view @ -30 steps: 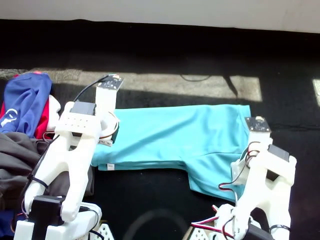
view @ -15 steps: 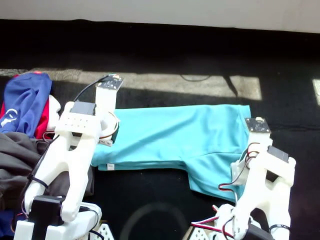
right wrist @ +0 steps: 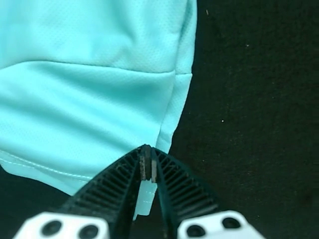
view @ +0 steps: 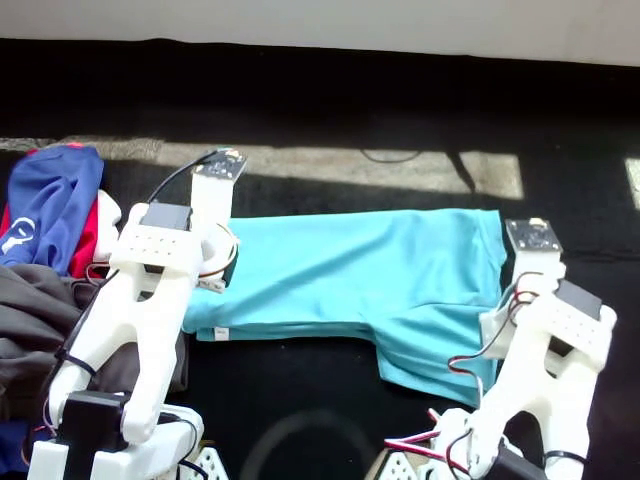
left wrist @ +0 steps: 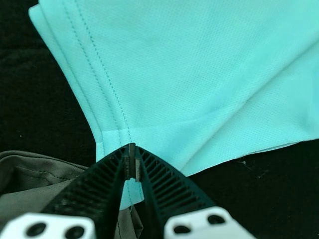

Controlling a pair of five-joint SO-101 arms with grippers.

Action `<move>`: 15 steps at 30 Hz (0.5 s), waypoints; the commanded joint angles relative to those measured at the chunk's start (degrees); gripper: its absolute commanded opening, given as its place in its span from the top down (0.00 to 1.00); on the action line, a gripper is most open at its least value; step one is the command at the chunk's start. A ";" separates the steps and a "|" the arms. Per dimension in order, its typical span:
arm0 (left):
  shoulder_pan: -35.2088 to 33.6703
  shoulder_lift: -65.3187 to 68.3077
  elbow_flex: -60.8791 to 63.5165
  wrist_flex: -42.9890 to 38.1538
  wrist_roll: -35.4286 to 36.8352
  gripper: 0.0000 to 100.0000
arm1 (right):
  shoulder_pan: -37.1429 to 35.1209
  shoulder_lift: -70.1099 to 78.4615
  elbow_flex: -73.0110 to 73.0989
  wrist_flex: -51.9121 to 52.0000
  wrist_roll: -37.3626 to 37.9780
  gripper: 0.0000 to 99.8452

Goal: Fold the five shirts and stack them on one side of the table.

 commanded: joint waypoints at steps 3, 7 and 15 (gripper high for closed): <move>-0.04 -2.24 -0.92 -0.26 -0.35 0.99 | 5.14 -0.92 -2.07 -0.04 6.68 0.99; 0.31 -2.24 -2.42 -0.18 -0.09 0.99 | 4.79 -0.92 -2.07 -0.04 7.47 0.99; 0.31 -1.71 0.22 -0.62 -0.09 0.99 | -1.36 -1.54 -5.85 7.96 7.12 0.96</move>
